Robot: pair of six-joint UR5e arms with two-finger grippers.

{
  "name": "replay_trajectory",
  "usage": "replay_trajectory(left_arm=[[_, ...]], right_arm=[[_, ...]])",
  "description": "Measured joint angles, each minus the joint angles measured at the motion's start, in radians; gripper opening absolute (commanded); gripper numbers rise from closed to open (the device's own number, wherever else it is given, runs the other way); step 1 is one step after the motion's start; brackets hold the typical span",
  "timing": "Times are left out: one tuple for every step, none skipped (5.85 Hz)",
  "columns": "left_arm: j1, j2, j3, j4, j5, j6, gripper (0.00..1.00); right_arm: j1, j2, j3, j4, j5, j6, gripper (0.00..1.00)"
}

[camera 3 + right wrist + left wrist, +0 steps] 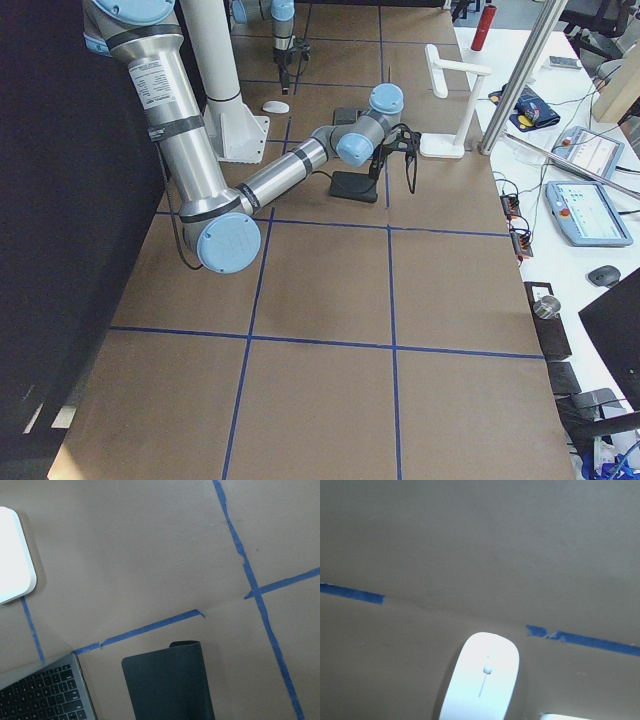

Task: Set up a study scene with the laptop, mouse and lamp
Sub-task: 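Lift the right gripper off the pad while the left reaches for the mouse, then grasp the white mouse with the left gripper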

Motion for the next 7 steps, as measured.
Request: replay_trajectory(left_arm=[[0.028, 0.002, 0.041, -0.024, 0.028, 0.000, 1.00], [0.042, 0.000, 0.083, -0.072, 0.043, 0.000, 1.00], [0.047, 0.000, 0.110, -0.111, 0.048, 0.002, 1.00], [0.048, -0.001, 0.120, -0.123, 0.050, 0.005, 1.00], [0.044, -0.001, 0.122, -0.125, 0.052, 0.025, 1.00], [0.038, -0.001, 0.123, -0.125, 0.056, 0.066, 1.00], [0.034, -0.001, 0.124, -0.126, 0.059, 0.104, 1.00]], right_arm=[[0.010, 0.002, 0.028, -0.058, 0.000, -0.031, 1.00], [0.015, 0.002, 0.040, -0.085, -0.001, -0.046, 1.00], [0.017, 0.002, 0.045, -0.094, -0.002, -0.051, 1.00], [0.020, 0.002, 0.048, -0.096, -0.002, -0.052, 1.00], [0.021, 0.000, 0.049, -0.097, -0.002, -0.053, 1.00], [0.023, 0.000, 0.051, -0.097, -0.003, -0.053, 1.00], [0.025, 0.000, 0.051, -0.097, -0.004, -0.054, 1.00]])
